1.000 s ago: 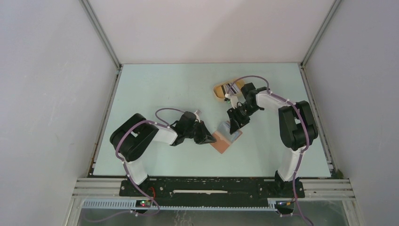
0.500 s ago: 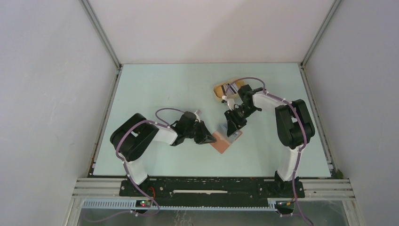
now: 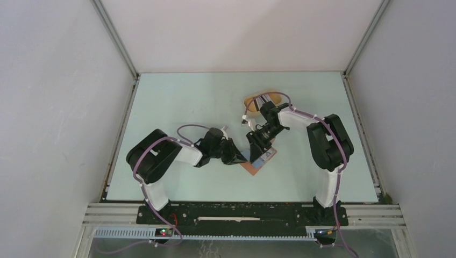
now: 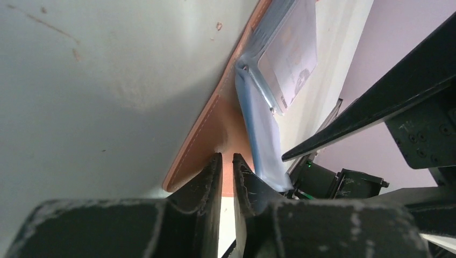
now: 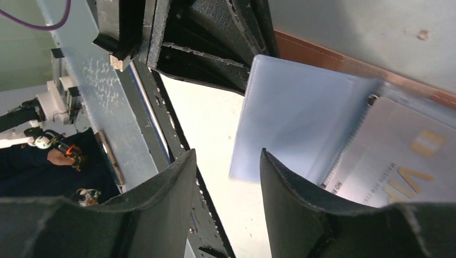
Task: Put the credit cards into the card holder
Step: Turn over the card slot in the card holder.
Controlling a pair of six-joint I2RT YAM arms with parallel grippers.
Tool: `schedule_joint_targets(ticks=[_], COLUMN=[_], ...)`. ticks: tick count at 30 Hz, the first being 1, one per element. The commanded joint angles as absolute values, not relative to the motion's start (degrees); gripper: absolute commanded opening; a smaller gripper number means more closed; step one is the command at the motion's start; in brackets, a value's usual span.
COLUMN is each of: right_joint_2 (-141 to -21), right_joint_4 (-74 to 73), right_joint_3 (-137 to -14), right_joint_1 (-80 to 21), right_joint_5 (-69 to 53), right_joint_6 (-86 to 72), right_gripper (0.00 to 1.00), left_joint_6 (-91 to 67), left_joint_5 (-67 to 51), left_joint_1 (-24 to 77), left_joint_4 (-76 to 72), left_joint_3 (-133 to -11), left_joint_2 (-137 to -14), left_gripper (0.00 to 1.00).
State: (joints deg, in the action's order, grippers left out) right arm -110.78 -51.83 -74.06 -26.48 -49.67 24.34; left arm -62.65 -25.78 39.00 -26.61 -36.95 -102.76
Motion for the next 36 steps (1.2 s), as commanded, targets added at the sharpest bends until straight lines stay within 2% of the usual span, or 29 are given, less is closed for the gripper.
schedule_joint_targets(ticks=[1, 9, 18, 29, 36], right_joint_2=[-113.07, -117.23, -118.45, -116.99, -116.20], right_joint_4=[-52.85, -51.95, -51.69, -52.44, -52.46], right_joint_3=[-76.19, -76.64, -77.06, -77.30, -77.26], right_joint_1=[-26.98, -27.74, -28.48, -26.57, -25.08], right_joint_5=[-53.14, -51.62, -51.96, -53.56, -54.34], right_joint_6=[25.07, 23.08, 22.51, 23.90, 24.34], right_gripper=[0.56, 0.55, 0.54, 0.53, 0.52], left_joint_6=[-64.43, -66.05, -64.34, -64.47, -64.68], left_joint_5=[-26.28, -25.31, -23.93, -28.19, -29.14], left_joint_1=[37.64, 34.24, 32.84, 35.79, 37.37], left_joint_4=[-29.55, -30.42, -24.28, -25.91, -26.87], left_joint_3=[-34.30, -28.61, -29.35, -39.77, -41.22], left_joint_2=[-102.30, -95.77, -86.23, -96.60, -102.66], left_gripper=[0.19, 0.24, 0.22, 0.17, 0.16])
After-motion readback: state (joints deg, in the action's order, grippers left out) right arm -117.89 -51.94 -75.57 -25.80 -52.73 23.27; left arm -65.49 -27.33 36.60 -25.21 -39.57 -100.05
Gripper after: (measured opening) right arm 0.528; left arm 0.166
